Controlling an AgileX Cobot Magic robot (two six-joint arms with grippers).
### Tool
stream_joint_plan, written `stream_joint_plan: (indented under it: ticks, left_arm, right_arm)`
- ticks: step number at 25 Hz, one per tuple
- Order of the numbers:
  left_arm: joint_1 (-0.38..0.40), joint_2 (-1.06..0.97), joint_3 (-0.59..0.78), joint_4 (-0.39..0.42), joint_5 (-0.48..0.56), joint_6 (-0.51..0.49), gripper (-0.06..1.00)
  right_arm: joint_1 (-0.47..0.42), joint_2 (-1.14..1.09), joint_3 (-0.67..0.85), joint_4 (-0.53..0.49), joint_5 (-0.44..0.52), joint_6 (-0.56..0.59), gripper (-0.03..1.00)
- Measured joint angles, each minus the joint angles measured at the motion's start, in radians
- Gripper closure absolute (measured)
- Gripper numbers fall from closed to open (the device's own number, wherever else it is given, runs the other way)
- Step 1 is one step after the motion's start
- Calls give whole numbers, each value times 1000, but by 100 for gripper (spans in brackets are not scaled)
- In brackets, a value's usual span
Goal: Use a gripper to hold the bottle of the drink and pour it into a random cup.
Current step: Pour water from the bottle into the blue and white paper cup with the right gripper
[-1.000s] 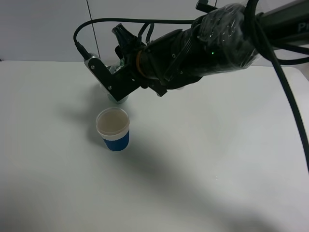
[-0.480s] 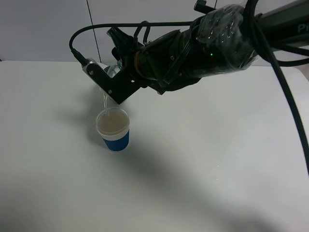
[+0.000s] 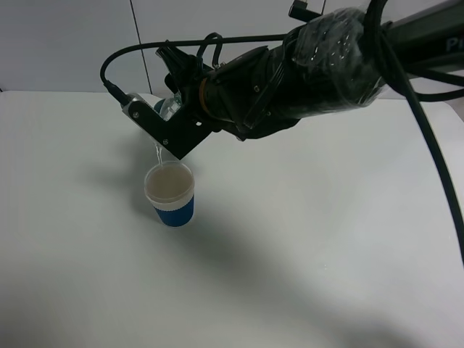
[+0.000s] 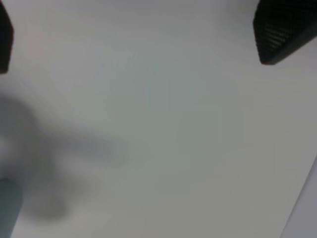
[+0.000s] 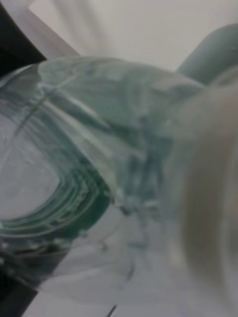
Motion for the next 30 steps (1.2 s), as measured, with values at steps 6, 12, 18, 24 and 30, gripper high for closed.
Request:
stream_joint_plan:
  ticks: [6,12,18,24,30]
  left_arm:
    - [0,0,0,-1,0,0,-4]
    - [0,0,0,-1,0,0,-4]
    - [0,0,0,-2,0,0,-4]
    - [0,0,0,-2,0,0,-4]
    - [0,0,0,-2,0,0,-4]
  right_arm:
    - [0,0,0,0,0,-17,41]
    - [0,0,0,0,0,-33,41]
    - [0,0,0,0,4,-44,41]
    - [0,0,0,0,16,-78,41]
    - [0,0,0,0,18,-79,41]
